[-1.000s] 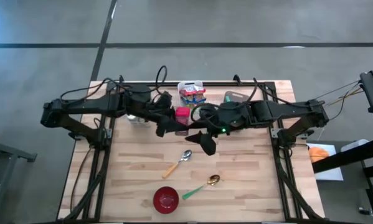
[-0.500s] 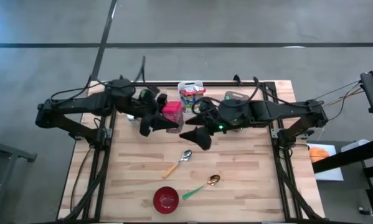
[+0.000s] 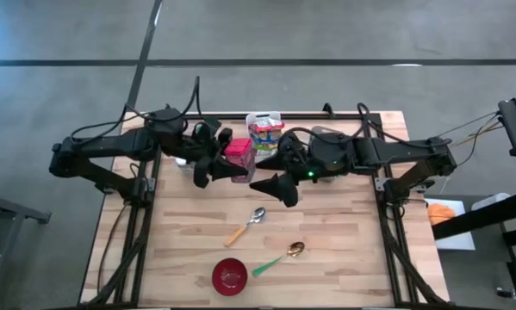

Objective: Pick & Place Food Item
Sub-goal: Put the red seasoning can into the transparent bin

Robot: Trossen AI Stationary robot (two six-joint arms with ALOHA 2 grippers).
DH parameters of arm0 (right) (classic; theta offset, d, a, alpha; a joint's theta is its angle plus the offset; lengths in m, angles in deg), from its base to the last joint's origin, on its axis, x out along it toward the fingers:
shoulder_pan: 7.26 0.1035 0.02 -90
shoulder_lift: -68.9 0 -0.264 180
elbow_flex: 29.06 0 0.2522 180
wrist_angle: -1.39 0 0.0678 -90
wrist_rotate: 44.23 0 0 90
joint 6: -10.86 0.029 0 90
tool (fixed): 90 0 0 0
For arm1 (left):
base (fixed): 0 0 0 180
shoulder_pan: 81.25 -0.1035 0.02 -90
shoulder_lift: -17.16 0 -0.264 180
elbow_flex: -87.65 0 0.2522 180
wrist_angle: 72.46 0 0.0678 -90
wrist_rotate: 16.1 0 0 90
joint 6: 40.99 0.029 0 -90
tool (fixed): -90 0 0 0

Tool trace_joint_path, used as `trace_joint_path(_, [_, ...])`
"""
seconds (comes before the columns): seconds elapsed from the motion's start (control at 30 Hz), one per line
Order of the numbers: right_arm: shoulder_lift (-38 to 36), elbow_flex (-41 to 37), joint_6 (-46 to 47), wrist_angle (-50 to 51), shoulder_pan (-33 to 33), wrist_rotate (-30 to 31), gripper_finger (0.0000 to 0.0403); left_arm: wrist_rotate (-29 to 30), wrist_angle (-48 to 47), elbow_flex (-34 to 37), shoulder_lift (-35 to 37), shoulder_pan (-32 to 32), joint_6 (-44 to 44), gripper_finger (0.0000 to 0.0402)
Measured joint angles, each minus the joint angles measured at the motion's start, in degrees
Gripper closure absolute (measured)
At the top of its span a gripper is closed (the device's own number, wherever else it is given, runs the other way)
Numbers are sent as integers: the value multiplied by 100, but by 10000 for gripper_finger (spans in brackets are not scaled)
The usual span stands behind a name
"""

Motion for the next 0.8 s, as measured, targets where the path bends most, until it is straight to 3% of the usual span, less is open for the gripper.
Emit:
trace_joint_path(0.13, [-4,2,-101,-323,0,-305,11,-12,2,7,-6,0,6,138])
trace_joint_path(0.8, [124,13,-205,-590,-247,-265,15,183,533,13,-234,-4,-182,138])
